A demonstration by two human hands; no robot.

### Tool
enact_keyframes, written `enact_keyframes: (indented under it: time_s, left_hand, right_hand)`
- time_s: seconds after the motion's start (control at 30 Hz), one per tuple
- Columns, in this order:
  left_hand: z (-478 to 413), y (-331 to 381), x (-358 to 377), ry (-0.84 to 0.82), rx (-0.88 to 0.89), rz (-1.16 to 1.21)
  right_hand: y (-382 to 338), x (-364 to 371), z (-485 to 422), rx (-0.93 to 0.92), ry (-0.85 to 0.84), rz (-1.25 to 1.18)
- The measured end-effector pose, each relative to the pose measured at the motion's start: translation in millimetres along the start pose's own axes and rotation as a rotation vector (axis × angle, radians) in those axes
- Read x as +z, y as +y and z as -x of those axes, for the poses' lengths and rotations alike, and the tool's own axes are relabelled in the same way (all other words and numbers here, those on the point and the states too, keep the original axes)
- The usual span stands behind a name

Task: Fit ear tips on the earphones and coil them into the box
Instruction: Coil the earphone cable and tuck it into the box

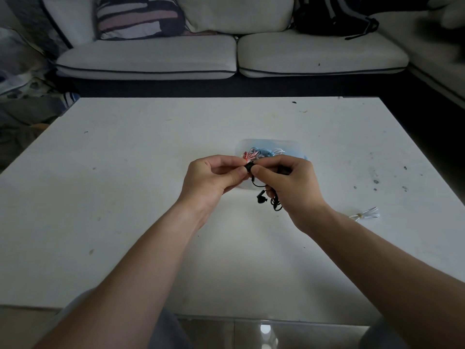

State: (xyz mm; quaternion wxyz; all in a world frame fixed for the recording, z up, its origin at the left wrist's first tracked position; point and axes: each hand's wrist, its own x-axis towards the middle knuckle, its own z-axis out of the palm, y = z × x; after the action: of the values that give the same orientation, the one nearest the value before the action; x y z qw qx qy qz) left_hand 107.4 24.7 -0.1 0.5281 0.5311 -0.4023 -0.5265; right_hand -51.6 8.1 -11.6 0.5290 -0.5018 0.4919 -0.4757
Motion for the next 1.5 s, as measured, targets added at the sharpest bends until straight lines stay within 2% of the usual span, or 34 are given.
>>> enact_keyframes:
  time_s: [0.23, 0.47, 0.7, 1.07, 1.3, 1.5]
  left_hand:
    - [-1, 4, 0, -0.051, -0.041, 0.078]
    - [-3, 4, -2, -0.087, -0.064, 0.113]
    - [-4, -1, -5, -0.155, 0.066, -0.116]
    - [-4, -4, 0, -0.088, 0.081, -0.232]
    - [-7, -1, -6, -0.102, 0.055, -0.184]
    - [-7, 0, -5, -0.115, 0.001, -0.169]
  right_hand:
    - [0, -8, -6, -0.001, -0.099, -0.041]
    - [-1, -11, -9, 0.011, -0.13, -0.07]
    - [-2, -9, -6, 0.063, -0.175, -0.097]
    - [2, -9, -9, -0.007, -0.129, 0.04]
    - [1, -9, -12, 0.191, -0.239, -0.167]
    - [1, -11, -14, 0.251, -0.319, -0.219]
